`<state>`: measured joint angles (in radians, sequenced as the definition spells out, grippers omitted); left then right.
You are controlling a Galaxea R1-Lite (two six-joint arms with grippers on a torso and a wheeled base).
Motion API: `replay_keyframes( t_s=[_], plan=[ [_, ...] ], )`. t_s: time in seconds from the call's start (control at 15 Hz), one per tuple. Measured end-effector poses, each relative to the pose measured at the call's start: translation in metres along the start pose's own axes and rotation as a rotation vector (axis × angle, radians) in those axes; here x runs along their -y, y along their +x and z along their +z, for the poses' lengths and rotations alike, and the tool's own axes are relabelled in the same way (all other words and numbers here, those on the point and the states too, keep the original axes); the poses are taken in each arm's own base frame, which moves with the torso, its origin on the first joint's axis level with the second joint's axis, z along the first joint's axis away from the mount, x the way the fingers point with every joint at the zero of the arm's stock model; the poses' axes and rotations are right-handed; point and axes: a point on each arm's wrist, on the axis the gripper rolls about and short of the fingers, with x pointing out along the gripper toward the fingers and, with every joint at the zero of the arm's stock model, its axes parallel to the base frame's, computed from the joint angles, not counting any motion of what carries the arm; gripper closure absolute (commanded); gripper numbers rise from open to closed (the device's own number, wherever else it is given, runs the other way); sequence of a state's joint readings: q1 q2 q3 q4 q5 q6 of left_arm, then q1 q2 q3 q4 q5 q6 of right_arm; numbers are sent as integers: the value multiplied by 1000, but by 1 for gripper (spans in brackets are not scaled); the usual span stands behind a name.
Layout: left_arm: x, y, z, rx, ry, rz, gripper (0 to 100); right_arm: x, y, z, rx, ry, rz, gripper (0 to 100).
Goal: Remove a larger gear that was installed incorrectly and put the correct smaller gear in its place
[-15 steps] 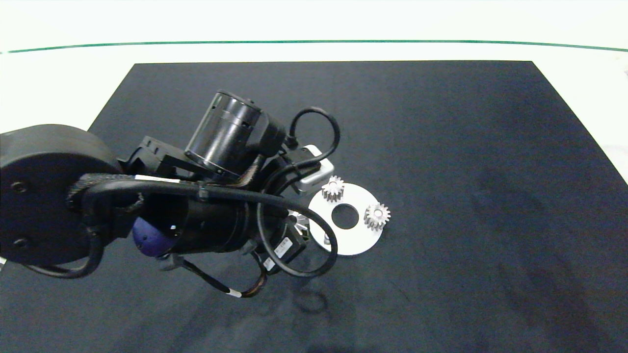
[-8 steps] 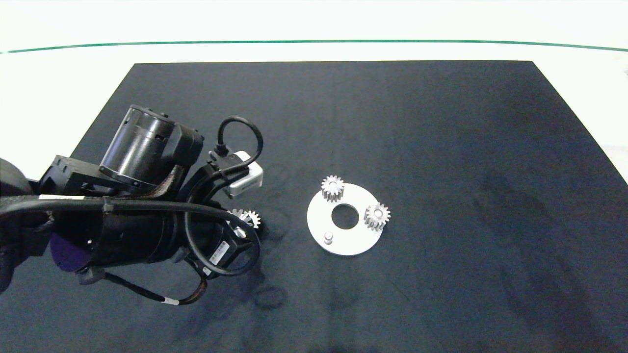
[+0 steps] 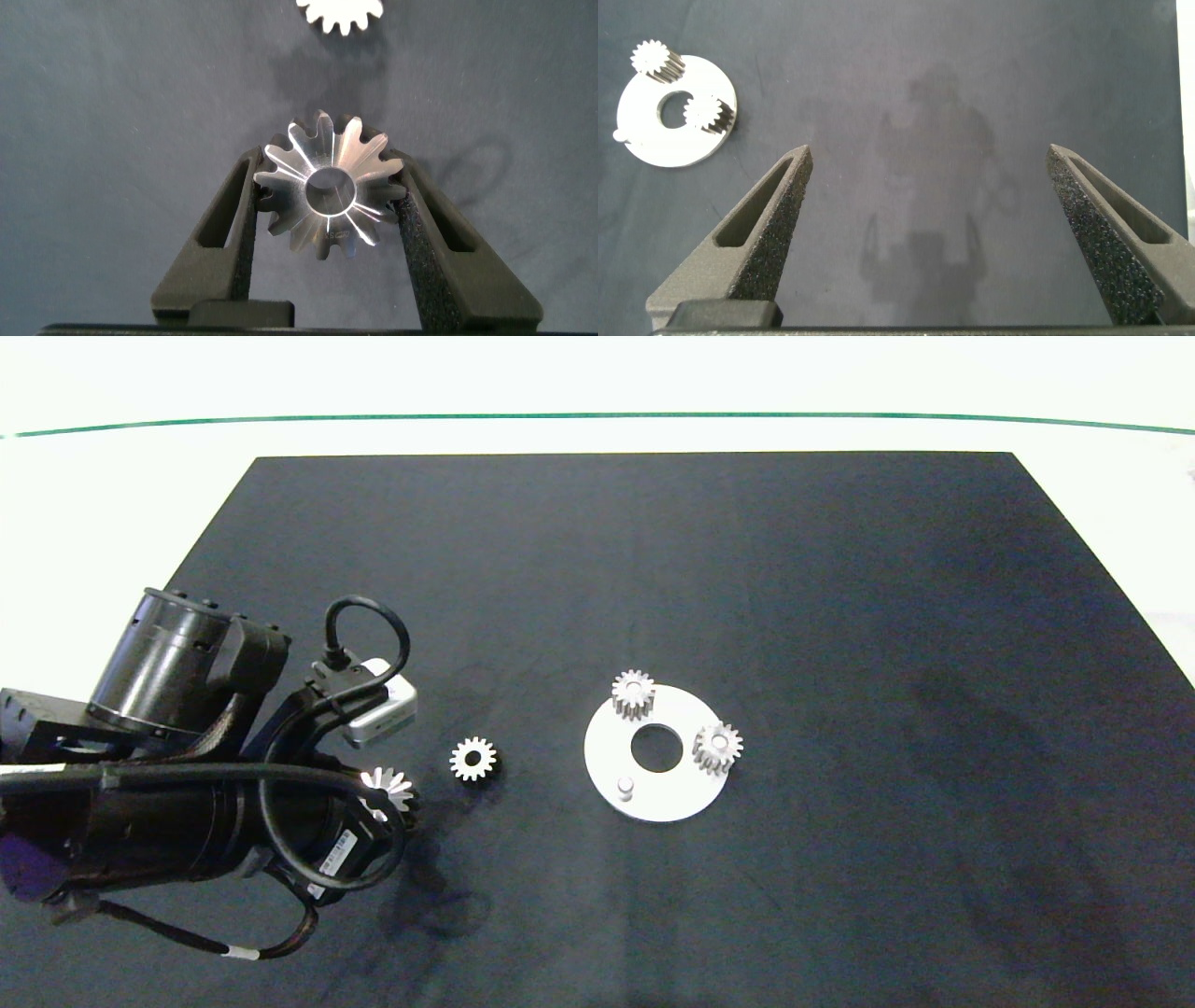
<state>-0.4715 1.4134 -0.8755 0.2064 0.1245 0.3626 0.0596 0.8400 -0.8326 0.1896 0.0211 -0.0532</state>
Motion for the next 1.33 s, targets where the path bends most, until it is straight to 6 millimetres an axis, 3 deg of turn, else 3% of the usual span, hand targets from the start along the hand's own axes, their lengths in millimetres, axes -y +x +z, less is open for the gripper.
replay_keyframes(
  t_s=[0.27, 1.0, 1.07, 1.33],
  plan=[
    [4, 7, -18, 6, -17, 12, 72, 0, 1, -2, -8, -2, 0, 0],
    [8, 11, -46, -68, -36, -9, 72, -1, 4, -5, -25, -27, 9, 0],
    [8, 11, -46, -70, -35, -11, 0, -1, 4, -5, -25, -27, 9, 0],
    [8, 11, -46, -62, -36, -10, 0, -1, 3, -5, -24, -29, 10, 0]
  ],
)
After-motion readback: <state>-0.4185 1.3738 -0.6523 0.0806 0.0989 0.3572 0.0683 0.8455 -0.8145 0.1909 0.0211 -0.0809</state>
